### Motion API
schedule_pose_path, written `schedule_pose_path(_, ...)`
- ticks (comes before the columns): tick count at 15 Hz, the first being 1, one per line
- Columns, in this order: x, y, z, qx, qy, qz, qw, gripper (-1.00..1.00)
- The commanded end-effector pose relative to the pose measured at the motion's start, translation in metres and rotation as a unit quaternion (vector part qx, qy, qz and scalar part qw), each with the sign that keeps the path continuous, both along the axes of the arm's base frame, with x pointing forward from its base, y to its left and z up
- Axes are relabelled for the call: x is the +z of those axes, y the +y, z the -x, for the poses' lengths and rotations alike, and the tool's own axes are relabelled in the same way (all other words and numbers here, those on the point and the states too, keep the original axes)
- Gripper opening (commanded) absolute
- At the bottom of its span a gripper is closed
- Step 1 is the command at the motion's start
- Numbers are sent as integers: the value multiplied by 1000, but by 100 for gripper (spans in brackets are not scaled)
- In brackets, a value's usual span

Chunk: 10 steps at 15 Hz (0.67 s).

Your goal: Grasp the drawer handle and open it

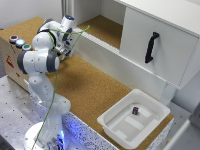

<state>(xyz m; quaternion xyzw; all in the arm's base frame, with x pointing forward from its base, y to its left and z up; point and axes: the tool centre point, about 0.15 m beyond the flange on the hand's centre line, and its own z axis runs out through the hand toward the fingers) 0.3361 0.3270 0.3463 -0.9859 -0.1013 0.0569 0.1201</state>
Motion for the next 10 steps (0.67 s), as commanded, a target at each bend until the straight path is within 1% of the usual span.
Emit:
schedule_pose_path(1, -3, 21, -14, 3, 28, 16, 999, 100)
schedule_pose_path(7, -3, 21, -14, 3, 28, 16, 999, 100)
schedule_pose_path(8, -3, 7, -4, 1, 7, -1, 1000, 100)
schedule_pose_path(9, 4, 6, -3, 8, -9, 1, 1000, 100)
schedule_pose_path(10, 20, 9, 3, 7, -53, 27, 998, 100)
